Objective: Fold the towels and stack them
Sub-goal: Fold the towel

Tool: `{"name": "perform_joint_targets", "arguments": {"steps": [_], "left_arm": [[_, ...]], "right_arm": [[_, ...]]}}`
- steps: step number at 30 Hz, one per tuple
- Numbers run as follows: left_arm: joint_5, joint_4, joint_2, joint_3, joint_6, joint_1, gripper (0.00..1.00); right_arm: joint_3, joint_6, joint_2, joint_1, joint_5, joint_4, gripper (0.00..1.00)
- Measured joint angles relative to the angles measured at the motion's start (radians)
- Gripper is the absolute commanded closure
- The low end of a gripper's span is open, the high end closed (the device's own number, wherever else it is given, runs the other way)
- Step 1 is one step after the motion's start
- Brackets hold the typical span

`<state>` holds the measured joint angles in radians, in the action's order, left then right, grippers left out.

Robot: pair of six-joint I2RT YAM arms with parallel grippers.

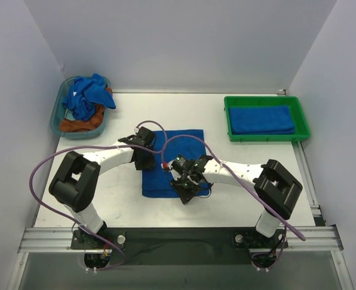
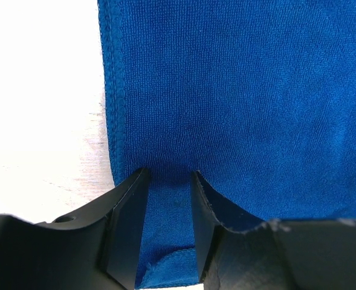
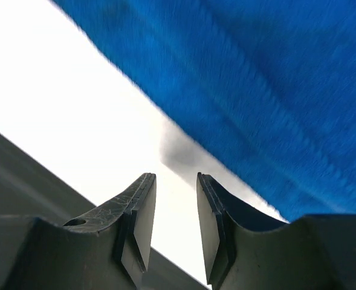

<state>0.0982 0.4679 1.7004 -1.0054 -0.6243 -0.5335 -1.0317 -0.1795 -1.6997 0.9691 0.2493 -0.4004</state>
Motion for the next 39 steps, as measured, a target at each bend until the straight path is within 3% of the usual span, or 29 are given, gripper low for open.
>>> {"name": "perform_joint_targets", "arguments": {"steps": [8, 9, 12, 16, 25, 39], "left_arm": [[-0.002, -0.002, 0.0, 0.0, 0.001, 0.0, 0.55], [-0.003, -0.002, 0.0, 0.0, 0.001, 0.0, 0.55], [-0.007, -0.004, 0.0, 0.0, 0.001, 0.001, 0.55], [-0.025, -0.011, 0.001, 0.0, -0.002, 0.01, 0.55], [-0.031, -0.013, 0.003, 0.0, 0.0, 0.012, 0.55], [-0.035, -0.012, 0.01, -0.007, 0.0, 0.014, 0.55]], "right_arm": [[-0.014, 0.018, 0.085, -0.006, -0.1, -0.03, 0.66], [-0.036, 0.032, 0.084, -0.009, -0.112, -0.029, 0.63], [-0.116, 0.096, 0.054, -0.022, -0.109, -0.023, 0.35], [-0.2, 0.198, -0.041, -0.037, -0.069, -0.008, 0.26], [-0.21, 0.376, -0.153, -0.039, 0.035, 0.006, 0.24], [-0.169, 0.464, -0.165, -0.006, 0.113, 0.016, 0.25]]}}
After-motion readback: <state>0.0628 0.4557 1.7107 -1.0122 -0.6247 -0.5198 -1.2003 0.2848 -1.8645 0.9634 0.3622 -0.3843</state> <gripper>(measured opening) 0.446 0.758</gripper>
